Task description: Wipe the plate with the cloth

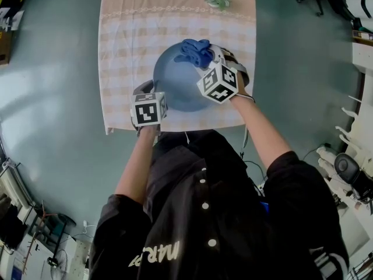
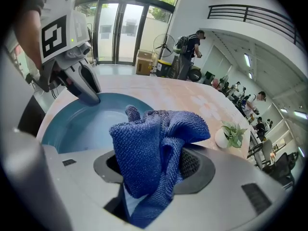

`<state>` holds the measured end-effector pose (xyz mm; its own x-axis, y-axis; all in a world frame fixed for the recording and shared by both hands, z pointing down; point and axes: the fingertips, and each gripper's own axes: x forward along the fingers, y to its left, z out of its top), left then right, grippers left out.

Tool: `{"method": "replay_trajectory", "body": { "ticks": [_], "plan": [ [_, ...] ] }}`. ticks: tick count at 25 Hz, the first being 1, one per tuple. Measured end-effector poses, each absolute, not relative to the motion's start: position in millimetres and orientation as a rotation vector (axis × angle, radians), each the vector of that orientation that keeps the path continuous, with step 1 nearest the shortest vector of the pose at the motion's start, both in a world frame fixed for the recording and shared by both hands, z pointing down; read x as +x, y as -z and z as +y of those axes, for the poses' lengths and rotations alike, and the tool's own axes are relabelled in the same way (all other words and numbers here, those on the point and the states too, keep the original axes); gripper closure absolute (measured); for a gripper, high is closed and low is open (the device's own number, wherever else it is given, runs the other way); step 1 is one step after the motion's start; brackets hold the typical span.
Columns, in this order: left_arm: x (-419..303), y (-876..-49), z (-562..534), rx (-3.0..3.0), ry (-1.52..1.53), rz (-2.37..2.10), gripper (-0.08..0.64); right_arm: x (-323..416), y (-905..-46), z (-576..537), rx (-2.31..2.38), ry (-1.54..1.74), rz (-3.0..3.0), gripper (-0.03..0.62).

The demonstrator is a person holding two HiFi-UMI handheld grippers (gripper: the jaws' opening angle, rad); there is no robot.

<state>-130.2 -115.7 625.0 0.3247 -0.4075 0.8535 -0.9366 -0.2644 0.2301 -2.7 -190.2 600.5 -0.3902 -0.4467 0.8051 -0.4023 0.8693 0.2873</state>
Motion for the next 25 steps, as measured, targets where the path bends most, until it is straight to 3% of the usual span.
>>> {"method": "replay_trajectory", "body": {
  "ticks": [25],
  "plan": [
    [-130,-625,-116,1.794,-0.833,-1.199,0.502,11,-591,-170,0.622,0.054,-2.042,0.36]
  ]
}}
